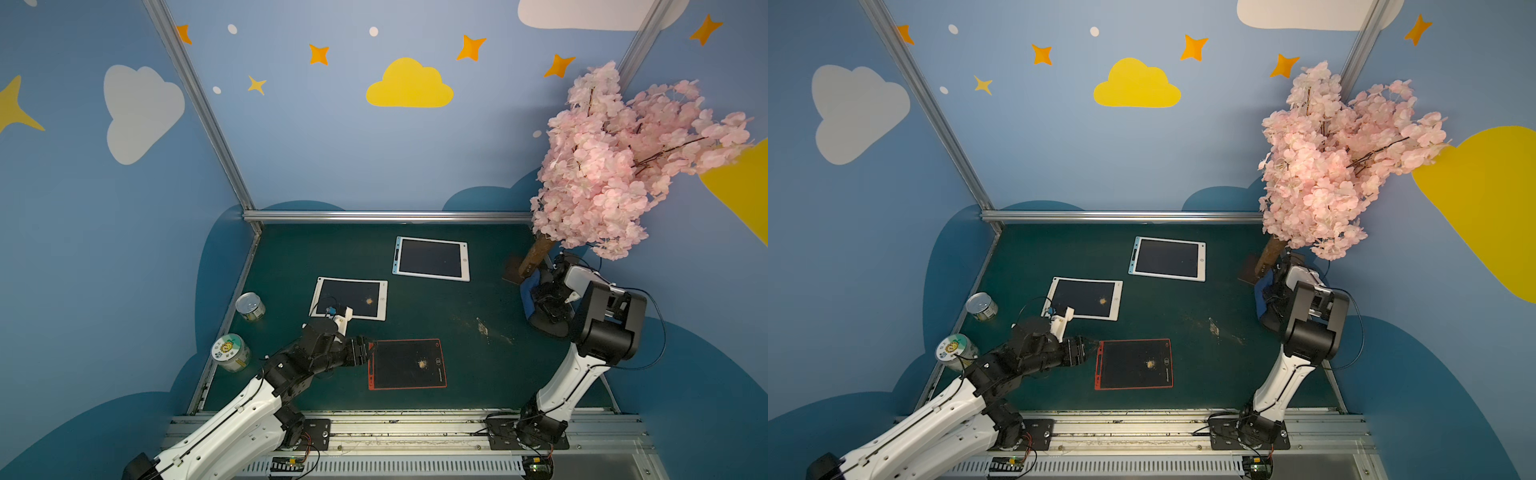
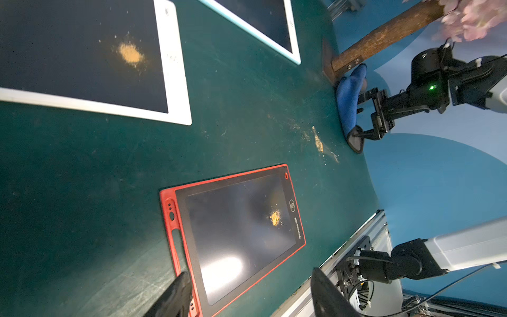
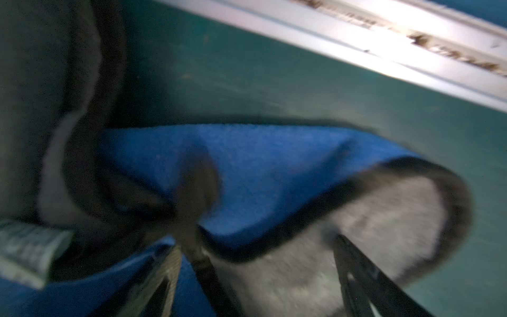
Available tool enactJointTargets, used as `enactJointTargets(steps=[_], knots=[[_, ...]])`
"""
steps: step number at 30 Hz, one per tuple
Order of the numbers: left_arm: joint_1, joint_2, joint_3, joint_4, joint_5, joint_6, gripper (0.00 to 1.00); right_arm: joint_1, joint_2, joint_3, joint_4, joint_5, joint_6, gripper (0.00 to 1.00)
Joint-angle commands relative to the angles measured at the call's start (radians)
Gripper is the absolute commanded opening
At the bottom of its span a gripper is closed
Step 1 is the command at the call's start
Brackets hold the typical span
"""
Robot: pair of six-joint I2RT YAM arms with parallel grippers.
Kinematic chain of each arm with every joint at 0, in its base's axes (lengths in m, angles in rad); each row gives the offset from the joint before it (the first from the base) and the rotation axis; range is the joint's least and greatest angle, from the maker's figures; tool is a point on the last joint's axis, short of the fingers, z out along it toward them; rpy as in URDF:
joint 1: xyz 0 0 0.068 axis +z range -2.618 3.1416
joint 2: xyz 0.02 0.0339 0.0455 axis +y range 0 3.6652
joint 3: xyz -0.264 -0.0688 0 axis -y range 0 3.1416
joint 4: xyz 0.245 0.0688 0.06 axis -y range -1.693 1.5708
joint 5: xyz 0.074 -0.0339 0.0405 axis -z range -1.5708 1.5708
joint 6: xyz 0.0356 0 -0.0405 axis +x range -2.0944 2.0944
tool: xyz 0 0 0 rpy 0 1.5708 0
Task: Wipe the drawing tablet
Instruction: Pick up the cleaning item at the center of the board.
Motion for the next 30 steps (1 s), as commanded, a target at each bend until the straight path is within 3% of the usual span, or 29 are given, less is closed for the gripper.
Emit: enactJointTargets(steps=[1,2,5,7,9,10,14,22,30], knots=[[0.007,0.005,-0.031,0.042,0.035,-0.004,0.68,0.004,0.058,0.054,-0.014,-0.022,-0.021,0.86],[0.01,0.007,-0.034,0.045,0.036,-0.005,0.68,0.0,0.066,0.053,-0.013,-0.025,-0.021,0.85],[0.016,0.003,-0.036,0.042,0.039,-0.005,0.68,-0.014,0.054,0.014,0.008,-0.033,-0.006,0.68],[0.018,-0.003,-0.037,0.04,0.045,-0.003,0.68,-0.025,0.026,-0.03,0.044,-0.057,-0.006,0.33],[0.021,-0.01,-0.041,0.04,0.051,-0.005,0.68,-0.031,0.003,-0.057,0.051,-0.067,-0.008,0.04],[0.02,-0.014,-0.044,0.041,0.054,-0.008,0.69,-0.032,-0.009,-0.067,0.05,-0.068,-0.012,0.0],[0.021,-0.043,-0.074,0.06,0.056,-0.031,0.69,-0.032,-0.101,-0.137,0.044,-0.051,-0.021,0.0],[0.019,-0.045,-0.114,0.11,0.133,-0.068,0.68,-0.028,-0.467,-0.337,0.022,-0.001,-0.015,0.0],[0.009,-0.016,-0.14,0.247,0.169,-0.113,0.69,0.043,-0.792,-0.387,-0.012,-0.039,-0.113,0.0]])
